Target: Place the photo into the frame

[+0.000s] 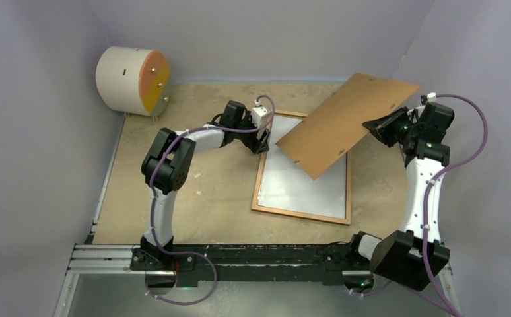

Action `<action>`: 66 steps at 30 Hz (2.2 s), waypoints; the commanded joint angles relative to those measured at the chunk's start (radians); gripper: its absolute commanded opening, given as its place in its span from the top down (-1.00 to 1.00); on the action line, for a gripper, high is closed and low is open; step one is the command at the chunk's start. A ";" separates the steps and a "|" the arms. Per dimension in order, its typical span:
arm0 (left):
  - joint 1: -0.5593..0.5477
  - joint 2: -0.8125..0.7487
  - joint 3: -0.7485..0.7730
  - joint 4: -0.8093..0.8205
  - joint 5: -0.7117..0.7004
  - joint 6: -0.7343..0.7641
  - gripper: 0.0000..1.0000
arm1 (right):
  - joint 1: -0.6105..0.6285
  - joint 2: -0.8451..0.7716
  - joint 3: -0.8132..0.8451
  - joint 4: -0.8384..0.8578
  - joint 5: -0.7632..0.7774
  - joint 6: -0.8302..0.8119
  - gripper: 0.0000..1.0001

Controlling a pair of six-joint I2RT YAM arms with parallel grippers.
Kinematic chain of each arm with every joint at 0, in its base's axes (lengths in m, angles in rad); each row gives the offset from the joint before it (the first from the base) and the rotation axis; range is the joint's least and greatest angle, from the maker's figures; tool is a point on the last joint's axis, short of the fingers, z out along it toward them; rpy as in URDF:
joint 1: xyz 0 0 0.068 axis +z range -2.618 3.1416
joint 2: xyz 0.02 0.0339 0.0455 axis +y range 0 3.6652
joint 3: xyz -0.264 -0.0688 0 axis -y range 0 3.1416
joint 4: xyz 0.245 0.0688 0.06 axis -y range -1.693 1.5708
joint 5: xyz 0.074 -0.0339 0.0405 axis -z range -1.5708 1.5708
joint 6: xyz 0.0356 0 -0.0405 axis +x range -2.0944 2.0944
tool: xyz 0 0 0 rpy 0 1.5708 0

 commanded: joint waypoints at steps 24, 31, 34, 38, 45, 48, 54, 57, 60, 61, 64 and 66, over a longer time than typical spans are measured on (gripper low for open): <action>0.173 -0.206 -0.177 -0.107 -0.107 0.170 -0.58 | 0.021 -0.019 -0.168 0.436 -0.256 0.223 1.00; 0.229 -0.318 -0.286 -0.156 -0.100 0.273 -0.59 | 0.238 0.104 -0.132 0.513 -0.292 0.217 1.00; 0.272 -0.355 -0.305 -0.172 -0.083 0.300 -0.61 | 0.299 0.152 -0.123 0.562 -0.350 0.220 1.00; 0.366 -0.389 -0.264 -0.187 -0.007 0.284 -0.76 | 0.340 0.224 -0.089 0.588 -0.476 0.190 1.00; 0.394 -0.434 -0.192 -0.256 0.074 0.284 -0.94 | 0.368 0.383 0.070 0.302 -0.572 -0.145 1.00; 0.394 -0.443 -0.202 -0.284 0.052 0.309 -0.95 | 0.368 0.478 0.156 0.117 -0.571 -0.325 1.00; 0.394 -0.464 -0.281 -0.267 -0.027 0.362 -0.96 | 0.371 0.600 0.255 -0.005 -0.570 -0.441 1.00; 0.393 -0.472 -0.307 -0.245 -0.045 0.369 -0.96 | 0.378 0.619 0.255 0.030 -0.577 -0.404 1.00; 0.392 -0.463 -0.316 -0.242 -0.047 0.375 -0.95 | 0.389 0.641 0.256 0.022 -0.587 -0.395 1.00; 0.390 -0.459 -0.321 -0.239 -0.047 0.378 -0.95 | 0.390 0.646 0.258 0.006 -0.596 -0.403 1.00; 0.386 -0.438 -0.339 -0.220 -0.051 0.381 -0.96 | 0.392 0.646 0.254 0.000 -0.603 -0.406 1.00; 0.380 -0.424 -0.346 -0.211 -0.057 0.383 -0.95 | 0.393 0.651 0.252 -0.010 -0.598 -0.404 1.00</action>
